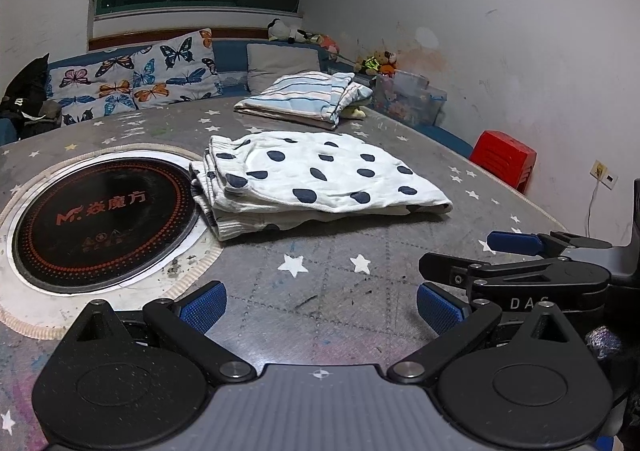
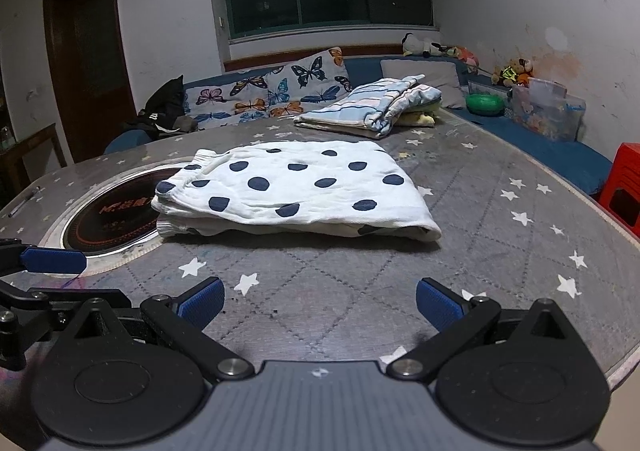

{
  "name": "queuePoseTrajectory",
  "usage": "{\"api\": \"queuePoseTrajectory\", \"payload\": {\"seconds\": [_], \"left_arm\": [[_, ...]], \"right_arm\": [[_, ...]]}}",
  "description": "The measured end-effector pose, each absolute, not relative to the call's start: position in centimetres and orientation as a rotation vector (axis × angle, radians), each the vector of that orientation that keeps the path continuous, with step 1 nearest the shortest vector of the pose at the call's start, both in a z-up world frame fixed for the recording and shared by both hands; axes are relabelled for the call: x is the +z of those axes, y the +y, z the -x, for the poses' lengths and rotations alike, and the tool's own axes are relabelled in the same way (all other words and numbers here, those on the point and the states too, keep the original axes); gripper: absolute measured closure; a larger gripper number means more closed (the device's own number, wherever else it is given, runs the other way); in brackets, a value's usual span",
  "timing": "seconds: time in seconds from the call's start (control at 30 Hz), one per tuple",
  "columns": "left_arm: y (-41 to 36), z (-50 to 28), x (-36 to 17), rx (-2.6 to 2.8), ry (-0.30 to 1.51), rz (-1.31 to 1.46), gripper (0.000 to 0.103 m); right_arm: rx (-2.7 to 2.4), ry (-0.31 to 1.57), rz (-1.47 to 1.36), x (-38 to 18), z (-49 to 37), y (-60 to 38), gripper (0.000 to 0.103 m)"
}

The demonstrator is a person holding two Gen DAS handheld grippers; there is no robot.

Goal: Fold clothes

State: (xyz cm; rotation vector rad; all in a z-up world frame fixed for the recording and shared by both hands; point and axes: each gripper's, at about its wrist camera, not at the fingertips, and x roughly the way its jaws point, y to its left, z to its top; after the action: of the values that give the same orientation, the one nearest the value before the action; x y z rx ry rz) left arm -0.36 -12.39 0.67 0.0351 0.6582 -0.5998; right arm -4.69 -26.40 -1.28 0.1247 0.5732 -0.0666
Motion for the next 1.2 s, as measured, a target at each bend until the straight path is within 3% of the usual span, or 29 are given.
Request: {"api": "queuePoseTrajectory", "payload": {"seconds": [1.2], "left_arm": [[-13.9, -1.7, 0.5, -0.598, 0.679, -0.065, 0.0]], "right_arm": [[-0.088, 0.616, -0.132, -2.0, 2.9, -27.5, 0.0]]}}
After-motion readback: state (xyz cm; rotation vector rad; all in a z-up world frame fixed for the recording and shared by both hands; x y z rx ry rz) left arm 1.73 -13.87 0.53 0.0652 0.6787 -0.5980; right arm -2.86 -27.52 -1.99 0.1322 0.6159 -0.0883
